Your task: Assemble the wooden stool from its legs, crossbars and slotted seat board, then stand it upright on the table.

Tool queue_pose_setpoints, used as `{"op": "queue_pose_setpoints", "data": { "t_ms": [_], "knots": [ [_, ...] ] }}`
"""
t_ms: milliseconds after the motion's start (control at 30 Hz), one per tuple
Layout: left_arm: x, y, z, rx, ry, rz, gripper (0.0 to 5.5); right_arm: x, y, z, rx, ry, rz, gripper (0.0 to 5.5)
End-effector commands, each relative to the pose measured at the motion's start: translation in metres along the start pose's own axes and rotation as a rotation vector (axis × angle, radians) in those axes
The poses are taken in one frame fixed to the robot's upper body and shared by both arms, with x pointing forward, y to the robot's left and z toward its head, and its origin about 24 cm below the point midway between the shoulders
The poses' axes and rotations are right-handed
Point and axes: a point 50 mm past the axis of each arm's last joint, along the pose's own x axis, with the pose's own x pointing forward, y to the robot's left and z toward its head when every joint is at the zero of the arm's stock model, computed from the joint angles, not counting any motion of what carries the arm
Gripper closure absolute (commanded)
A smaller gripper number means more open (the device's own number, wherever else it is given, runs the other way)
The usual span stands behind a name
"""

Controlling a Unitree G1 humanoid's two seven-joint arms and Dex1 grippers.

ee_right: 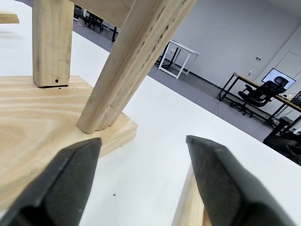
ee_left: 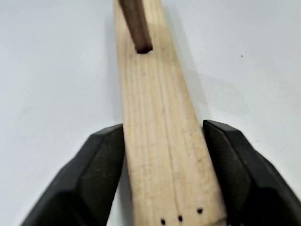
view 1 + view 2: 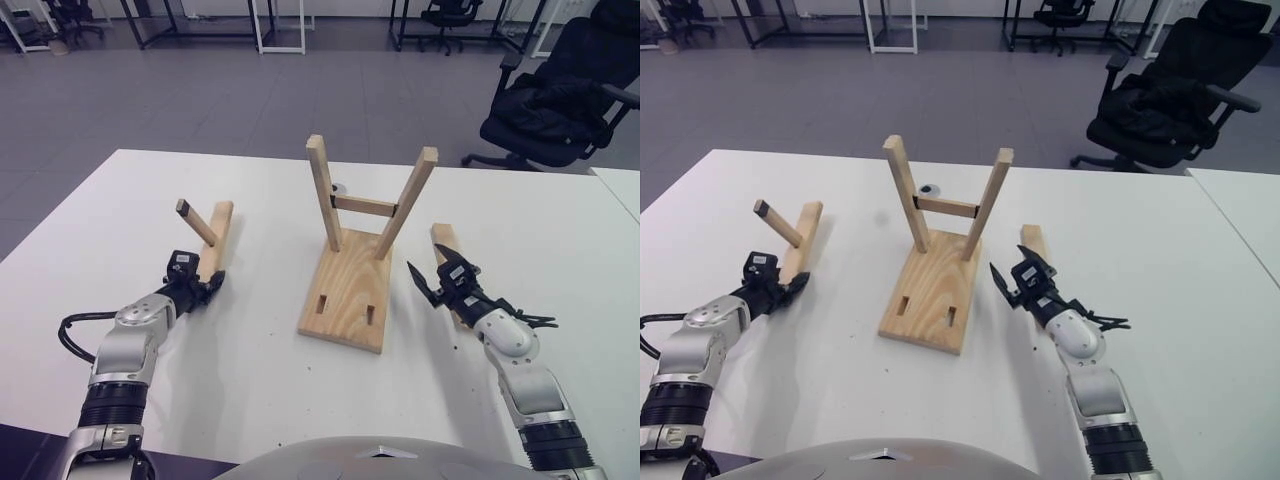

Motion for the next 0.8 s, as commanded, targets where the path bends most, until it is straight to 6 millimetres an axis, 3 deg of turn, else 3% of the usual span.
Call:
{"op": "queue_pose_setpoints", "data": {
  "t_ms": [33, 200, 233, 300, 367, 467, 533, 633, 700, 800],
  "knots": [
    [0.000, 0.001, 0.000, 0.008, -0.009, -0.019, 3.35, 0.002, 0.001, 0.001, -0.012, 0.006, -0.008, 2.15],
    [0.000, 0.003, 0.006, 0.014, -0.036, -0.029, 3.47, 0.005, -0.002, 0.006, 0.005, -0.012, -0.043, 2.15],
    [-0.001, 0.006, 0.011, 0.007, -0.066, -0.021, 3.47, 0.005, -0.010, 0.011, 0.062, -0.033, -0.087, 2.15],
    [-0.011, 0.013, 0.043, -0.049, -0.268, -0.061, 3.47, 0.003, -0.042, 0.027, 0.232, -0.105, -0.220, 2.15],
    [-0.035, 0.022, 0.084, -0.040, -0.467, -0.141, 3.47, 0.003, -0.081, 0.070, 0.385, -0.270, -0.275, 2.15],
    [-0.073, 0.022, 0.137, 0.011, -0.672, -0.259, 3.47, 0.010, -0.102, 0.145, 0.550, -0.501, -0.140, 1.96],
    [-0.093, 0.007, 0.174, 0.093, -0.785, -0.354, 3.47, 0.027, -0.091, 0.195, 0.708, -0.598, 0.040, 1.67],
    [-0.103, -0.029, 0.205, 0.173, -0.861, -0.505, 3.47, 0.052, -0.056, 0.244, 0.891, -0.589, 0.273, 1.44],
    [-0.104, -0.056, 0.208, 0.200, -0.858, -0.616, 3.47, 0.067, -0.029, 0.261, 1.045, -0.528, 0.400, 1.44],
    [-0.099, -0.082, 0.202, 0.256, -0.808, -0.699, 3.47, 0.075, -0.010, 0.267, 1.201, -0.472, 0.473, 1.44]
  ]
}}
